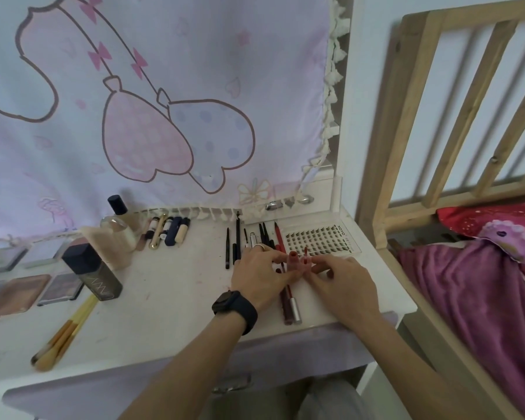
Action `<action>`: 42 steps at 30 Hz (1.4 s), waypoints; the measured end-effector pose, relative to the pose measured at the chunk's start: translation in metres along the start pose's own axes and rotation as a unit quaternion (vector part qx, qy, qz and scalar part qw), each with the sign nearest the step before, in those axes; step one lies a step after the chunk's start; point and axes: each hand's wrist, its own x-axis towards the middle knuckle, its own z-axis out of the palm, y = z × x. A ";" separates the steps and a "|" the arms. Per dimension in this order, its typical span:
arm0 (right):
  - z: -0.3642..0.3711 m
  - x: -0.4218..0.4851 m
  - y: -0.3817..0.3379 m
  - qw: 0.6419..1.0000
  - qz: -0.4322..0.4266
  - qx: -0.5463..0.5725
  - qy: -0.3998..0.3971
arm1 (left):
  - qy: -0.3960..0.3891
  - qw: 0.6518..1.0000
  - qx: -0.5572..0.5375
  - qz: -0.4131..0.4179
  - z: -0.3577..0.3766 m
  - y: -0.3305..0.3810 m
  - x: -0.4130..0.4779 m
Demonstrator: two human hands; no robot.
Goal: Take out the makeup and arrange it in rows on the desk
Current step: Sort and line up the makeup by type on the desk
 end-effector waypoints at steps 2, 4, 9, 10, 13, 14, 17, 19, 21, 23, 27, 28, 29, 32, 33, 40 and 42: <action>0.000 0.000 0.000 1.000 0.001 -0.005 0.001 | -0.002 1.000 0.010 0.000 0.001 -0.002 0.002; 0.001 0.000 0.000 1.000 0.001 -0.008 -0.004 | -0.007 1.000 0.018 0.000 0.003 -0.003 0.003; -0.007 -0.005 0.000 1.000 0.013 -0.009 -0.016 | 0.002 1.000 -0.021 0.007 -0.001 -0.007 0.000; -0.009 -0.009 0.002 0.999 0.011 -0.033 -0.011 | 0.016 0.999 -0.039 0.009 -0.006 -0.009 -0.001; -0.007 -0.028 0.008 0.993 -0.016 -0.115 0.025 | 0.065 0.996 -0.062 0.000 -0.023 -0.026 -0.006; -0.004 -0.035 0.010 0.990 -0.026 -0.132 0.035 | 0.089 0.994 -0.063 -0.010 -0.029 -0.035 -0.007; 0.006 -0.048 0.011 0.986 -0.031 -0.156 0.058 | 0.140 0.987 -0.042 -0.065 -0.049 -0.065 -0.006; 0.010 -0.052 0.009 0.984 -0.027 -0.163 0.062 | 0.131 0.985 0.025 -0.106 -0.060 -0.084 -0.002; 0.013 -0.054 0.011 0.984 -0.027 -0.161 0.064 | 0.108 0.980 0.111 -0.125 -0.068 -0.100 0.004; 0.014 -0.055 0.013 0.985 -0.023 -0.159 0.055 | 0.086 0.972 0.179 -0.122 -0.073 -0.115 0.012; 0.014 -0.056 0.011 0.985 -0.019 -0.164 0.047 | 0.019 0.959 0.257 -0.115 -0.075 -0.133 0.026; 0.014 -0.056 0.011 0.985 -0.018 -0.165 0.047 | 0.004 0.955 0.273 -0.117 -0.075 -0.135 0.028; 0.013 -0.057 0.010 0.985 -0.016 -0.167 0.047 | -0.004 0.952 0.283 -0.120 -0.075 -0.136 0.029; 0.012 -0.057 0.011 0.984 -0.012 -0.169 0.049 | 0.026 0.946 0.300 -0.122 -0.074 -0.130 0.027; 0.011 -0.057 0.011 0.985 -0.009 -0.168 0.049 | 0.044 0.942 0.310 -0.118 -0.074 -0.128 0.025; 0.013 -0.057 0.010 0.984 -0.013 -0.165 0.059 | 0.093 0.965 0.181 -0.165 -0.078 -0.127 0.012; 0.012 -0.057 0.010 0.985 -0.010 -0.165 0.059 | 0.081 0.964 0.155 -0.202 -0.078 -0.131 0.009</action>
